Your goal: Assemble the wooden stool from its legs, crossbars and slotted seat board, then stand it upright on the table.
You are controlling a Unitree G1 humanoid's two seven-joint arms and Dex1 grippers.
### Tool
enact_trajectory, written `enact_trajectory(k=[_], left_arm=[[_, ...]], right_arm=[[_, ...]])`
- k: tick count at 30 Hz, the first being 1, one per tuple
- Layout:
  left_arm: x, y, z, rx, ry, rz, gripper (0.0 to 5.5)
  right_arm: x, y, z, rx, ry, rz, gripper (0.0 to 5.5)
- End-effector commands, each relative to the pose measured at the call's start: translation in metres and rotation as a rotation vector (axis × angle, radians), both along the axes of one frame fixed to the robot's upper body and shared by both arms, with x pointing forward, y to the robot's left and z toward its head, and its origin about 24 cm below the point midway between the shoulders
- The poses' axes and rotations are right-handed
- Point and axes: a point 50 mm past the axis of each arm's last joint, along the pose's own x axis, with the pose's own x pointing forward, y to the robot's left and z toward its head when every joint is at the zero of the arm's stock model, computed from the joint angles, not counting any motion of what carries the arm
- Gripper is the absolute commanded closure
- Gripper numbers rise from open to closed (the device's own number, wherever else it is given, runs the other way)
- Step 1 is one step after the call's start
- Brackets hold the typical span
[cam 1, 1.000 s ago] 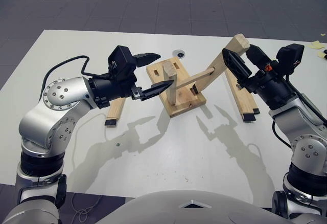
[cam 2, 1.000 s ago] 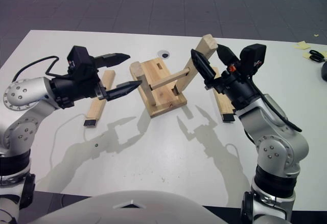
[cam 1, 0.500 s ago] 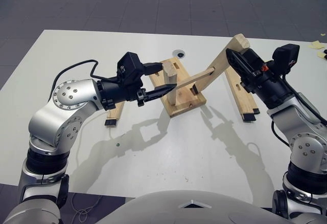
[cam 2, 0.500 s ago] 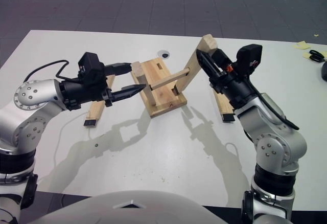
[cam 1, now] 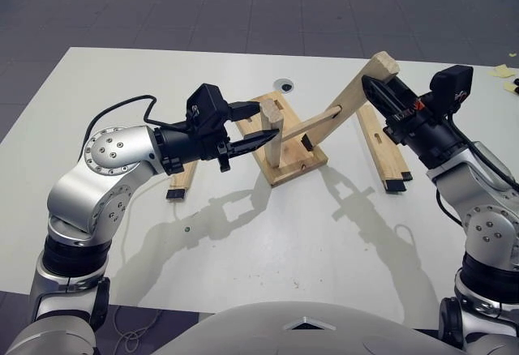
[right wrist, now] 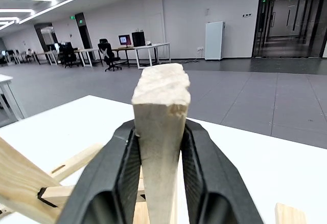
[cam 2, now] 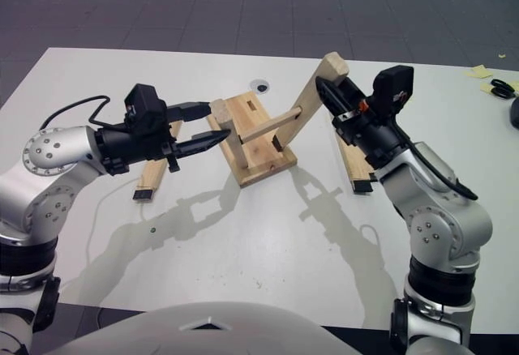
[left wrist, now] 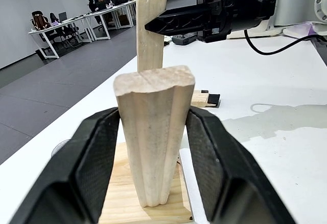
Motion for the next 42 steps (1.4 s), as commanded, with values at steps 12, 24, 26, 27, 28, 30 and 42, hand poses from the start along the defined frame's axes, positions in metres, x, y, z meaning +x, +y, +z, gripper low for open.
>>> enact_trajectory(k=[12,24,26,27,28,30,42], left_arm=[[0.001,-0.002,-0.010,0.010,0.008,0.010,3.44],[0.002,0.000,-0.012,0.018,0.006,0.023,3.44],[0.002,0.000,-0.012,0.017,0.005,0.024,3.44],[0.002,-0.001,-0.012,0.015,0.005,0.024,3.44],[0.002,-0.001,-0.012,0.013,0.004,0.024,3.44],[0.002,-0.001,-0.012,0.009,0.005,0.026,3.44],[0.002,-0.001,-0.013,0.003,0.017,0.026,3.44]], right_arm=[[0.020,-0.003,0.029,-0.056,0.214,0.069,4.48],[0.027,0.003,0.047,-0.110,0.213,0.068,4.48],[0.027,0.003,0.046,-0.117,0.223,0.070,4.48],[0.027,0.004,0.044,-0.120,0.228,0.069,4.48],[0.026,0.003,0.041,-0.120,0.233,0.067,4.48],[0.025,0.004,0.039,-0.114,0.232,0.065,4.48],[0.023,0.004,0.036,0.039,0.119,0.045,2.45]])
